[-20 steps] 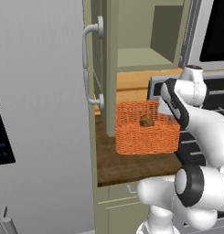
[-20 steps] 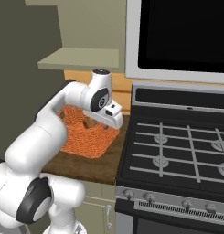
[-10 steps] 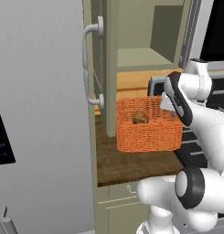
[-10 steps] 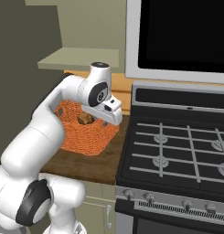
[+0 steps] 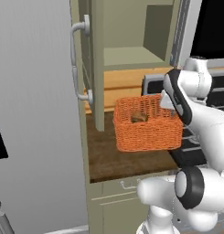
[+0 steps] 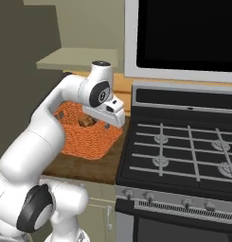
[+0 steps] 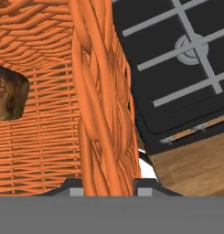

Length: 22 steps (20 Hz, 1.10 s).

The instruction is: Open the cabinet, pick up the bread from the cabinet and place it in the basket. Then move the basket to the dining counter.

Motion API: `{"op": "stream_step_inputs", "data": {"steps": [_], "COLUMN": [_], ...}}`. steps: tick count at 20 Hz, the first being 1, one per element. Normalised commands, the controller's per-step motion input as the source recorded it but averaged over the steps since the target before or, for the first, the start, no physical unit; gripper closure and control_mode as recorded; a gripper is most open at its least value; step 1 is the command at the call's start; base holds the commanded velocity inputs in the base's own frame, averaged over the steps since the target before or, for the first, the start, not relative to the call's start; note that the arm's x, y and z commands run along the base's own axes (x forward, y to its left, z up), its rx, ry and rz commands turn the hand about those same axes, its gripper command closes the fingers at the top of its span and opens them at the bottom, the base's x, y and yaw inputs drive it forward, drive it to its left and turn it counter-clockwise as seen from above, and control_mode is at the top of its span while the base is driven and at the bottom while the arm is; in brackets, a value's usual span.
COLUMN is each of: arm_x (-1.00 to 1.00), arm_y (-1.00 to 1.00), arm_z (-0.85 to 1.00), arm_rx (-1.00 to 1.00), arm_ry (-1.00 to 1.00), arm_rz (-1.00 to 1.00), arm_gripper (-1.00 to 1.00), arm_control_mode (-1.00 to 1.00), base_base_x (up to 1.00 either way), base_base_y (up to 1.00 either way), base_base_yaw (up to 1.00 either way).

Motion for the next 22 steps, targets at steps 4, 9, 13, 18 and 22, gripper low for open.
{"op": "stream_step_inputs", "data": {"steps": [4,9,13,18,22], "arm_x": [0.00,0.00,0.00,0.00,0.00], "arm_y": [0.00,0.00,0.00,0.00,0.00], "arm_z": [0.00,0.00,0.00,0.00,0.00], "arm_rx": [0.00,0.00,0.00,0.00,0.00], "arm_ry": [0.00,0.00,0.00,0.00,0.00], "arm_rz": [0.00,0.00,0.00,0.00,0.00], "arm_gripper": [1.00,1.00,1.00,1.00,1.00], "arm_control_mode": [1.00,1.00,1.00,1.00,1.00], "base_base_x": [-0.73,-0.14,0.00,0.00,0.00], "base_base_y": [-0.73,-0.05,0.00,0.00,0.00], "base_base_yaw": [-0.46,-0.92,-1.00,-1.00,-1.00]}}
